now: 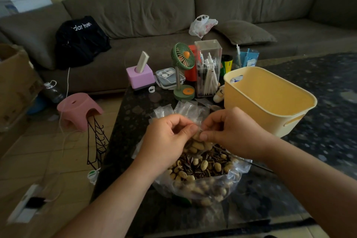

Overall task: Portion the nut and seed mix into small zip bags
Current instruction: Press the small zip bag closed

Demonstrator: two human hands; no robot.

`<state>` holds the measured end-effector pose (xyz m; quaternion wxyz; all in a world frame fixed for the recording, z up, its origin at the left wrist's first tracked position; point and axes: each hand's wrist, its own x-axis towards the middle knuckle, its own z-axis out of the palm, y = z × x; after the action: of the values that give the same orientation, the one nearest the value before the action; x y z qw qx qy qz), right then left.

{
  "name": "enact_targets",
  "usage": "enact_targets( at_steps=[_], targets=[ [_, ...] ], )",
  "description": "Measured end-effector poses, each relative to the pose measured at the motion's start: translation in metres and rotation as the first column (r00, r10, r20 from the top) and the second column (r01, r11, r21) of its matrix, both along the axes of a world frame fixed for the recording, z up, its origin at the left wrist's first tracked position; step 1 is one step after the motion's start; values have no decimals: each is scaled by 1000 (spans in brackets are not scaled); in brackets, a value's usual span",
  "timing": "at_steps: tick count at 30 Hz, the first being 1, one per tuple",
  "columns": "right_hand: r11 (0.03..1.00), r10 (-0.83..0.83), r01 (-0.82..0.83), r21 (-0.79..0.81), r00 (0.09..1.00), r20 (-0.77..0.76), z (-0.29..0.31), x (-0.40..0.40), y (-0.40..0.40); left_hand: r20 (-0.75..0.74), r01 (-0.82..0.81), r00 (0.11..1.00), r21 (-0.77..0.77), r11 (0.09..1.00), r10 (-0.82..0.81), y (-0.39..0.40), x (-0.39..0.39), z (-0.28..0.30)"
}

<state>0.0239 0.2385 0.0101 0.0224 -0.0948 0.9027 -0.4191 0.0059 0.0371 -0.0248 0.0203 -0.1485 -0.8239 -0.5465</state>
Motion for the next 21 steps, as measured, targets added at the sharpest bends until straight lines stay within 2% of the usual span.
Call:
enact_targets(
  at_steps=[2, 4, 7, 9, 11, 13, 15, 16, 18, 21],
  targets=[
    [988, -55, 55, -144, 998, 6, -1, 1, -2, 116, 24, 992, 140, 990, -40, 2, 1, -1],
    [933, -105, 120, -338, 993, 63, 0, 1, 0, 279, 54, 949, 322, 945, -149, 6, 4, 0],
    [729, -79, 222, -648, 967, 242, -3, -3, 3, 403, 12, 876, 527, 850, -263, 12, 9, 2],
    [642, -26, 260, -721, 948, 318, -5, -5, 7, 417, -51, 874, 590, 806, -250, 15, 10, 4],
    [661, 20, 253, -706, 935, 354, -9, -6, 11, 427, -121, 876, 645, 754, -224, 15, 8, 5],
    [784, 25, 212, -584, 928, 371, -12, -5, 15, 434, -173, 879, 675, 717, -197, 13, 5, 7],
    [907, 43, 129, -401, 919, 392, -12, -3, 19, 409, -174, 899, 663, 728, -158, 11, 3, 7],
    [930, 69, 95, -354, 903, 424, -12, -3, 20, 390, -169, 912, 644, 746, -130, 11, 2, 7],
    [917, 120, 83, -390, 876, 467, -11, -3, 23, 351, -158, 933, 600, 785, -80, 11, 2, 6],
    [860, 125, 93, -502, 916, 382, -8, -5, 24, 287, -104, 957, 496, 862, -50, 11, 3, 7]
  ],
)
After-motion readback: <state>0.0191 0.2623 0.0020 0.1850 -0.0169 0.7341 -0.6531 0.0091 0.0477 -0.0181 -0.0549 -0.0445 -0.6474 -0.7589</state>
